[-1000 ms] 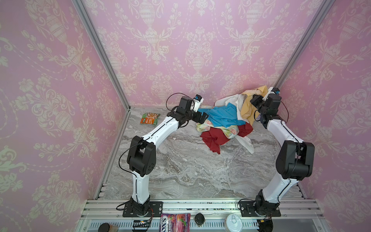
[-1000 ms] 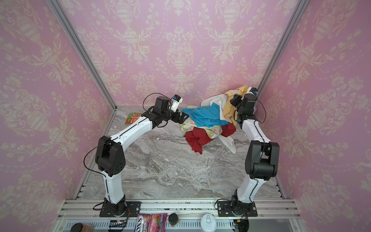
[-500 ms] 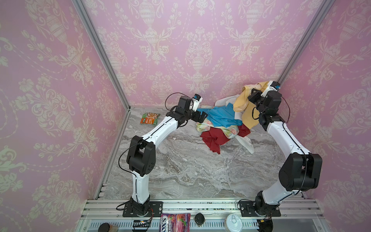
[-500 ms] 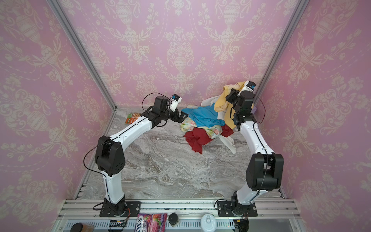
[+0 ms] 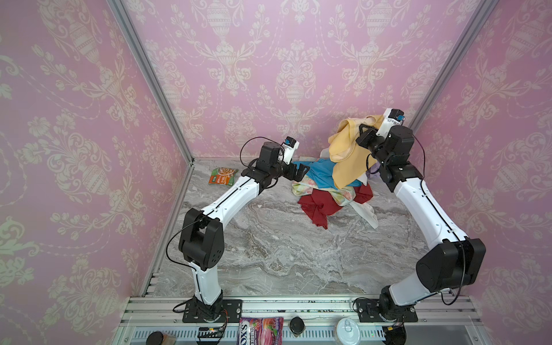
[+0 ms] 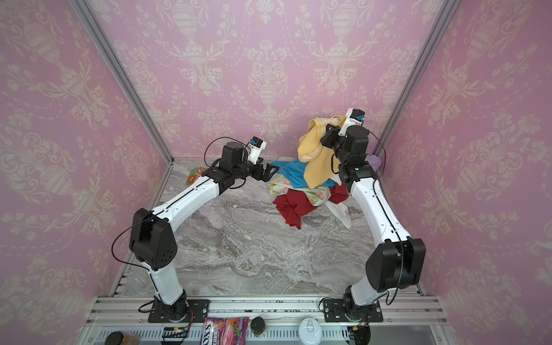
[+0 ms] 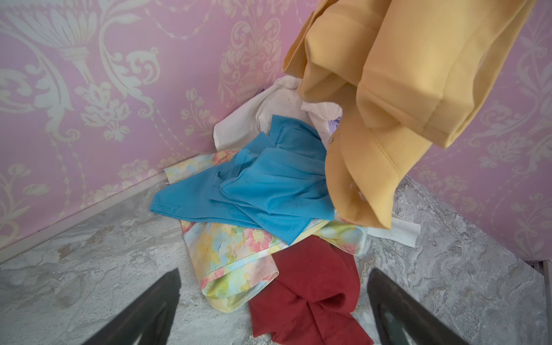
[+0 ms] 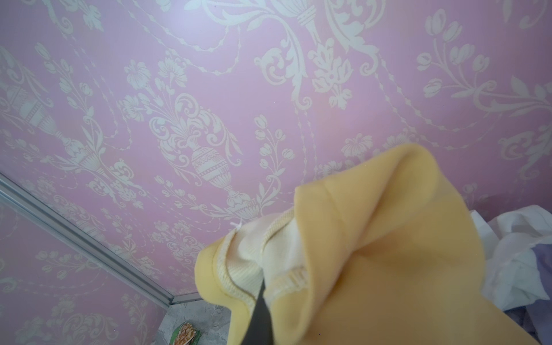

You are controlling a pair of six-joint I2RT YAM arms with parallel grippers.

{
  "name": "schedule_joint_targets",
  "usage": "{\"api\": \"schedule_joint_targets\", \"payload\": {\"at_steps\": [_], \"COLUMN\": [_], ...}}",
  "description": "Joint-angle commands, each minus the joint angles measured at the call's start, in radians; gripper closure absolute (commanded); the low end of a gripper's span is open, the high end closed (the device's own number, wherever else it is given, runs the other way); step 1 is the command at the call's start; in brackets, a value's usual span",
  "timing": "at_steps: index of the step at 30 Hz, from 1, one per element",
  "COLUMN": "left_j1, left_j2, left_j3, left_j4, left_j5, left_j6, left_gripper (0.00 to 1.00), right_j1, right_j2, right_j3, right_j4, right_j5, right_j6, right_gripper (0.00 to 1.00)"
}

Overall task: Pick out a specific cloth from the pile
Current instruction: 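Carry the yellow cloth toward the left gripper and grasp it with the left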

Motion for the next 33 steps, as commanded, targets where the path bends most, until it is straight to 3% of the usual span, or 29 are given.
{"api": "schedule_joint_targets", "payload": {"at_steps": [1,13,19,26,33], "left_j1": [0.010,0.010,-0.018,-0.081,-0.114], "left_j2": [-0.070,-0.234,-0.274,-0.233,-0.145], "left_j3": [-0.032,-0.215,-0.241,-0.177,-0.125], "left_j4": [0.035,0.122,0.107,0.031,0.055], "left_j5": [0.035,0.057,0.067,0.095,0.087], "left_j6": [-0.036,-0.106,-0.050,0.052,0.077], "left_gripper": [0.01,0.01,0.01,0.01,0.01], "right_j1": [0.029,0.161,0.198,0.224,0.245], "right_j2": [-0.049,-0.083,-0.063,-0.001,0.044], "right_j3": [0.052,-0.003,-0.005,0.060,0.119], "right_j4": [-0.033,-0.125,-0.149,-0.191,-0.222], "right_j5": [-0.019,0.011,0.028,0.059,0.077], "right_j6": [-0.040,-0.038,-0.021,-0.009,0.002], "right_gripper": [1.00,1.00,1.00,1.00,1.00]}}
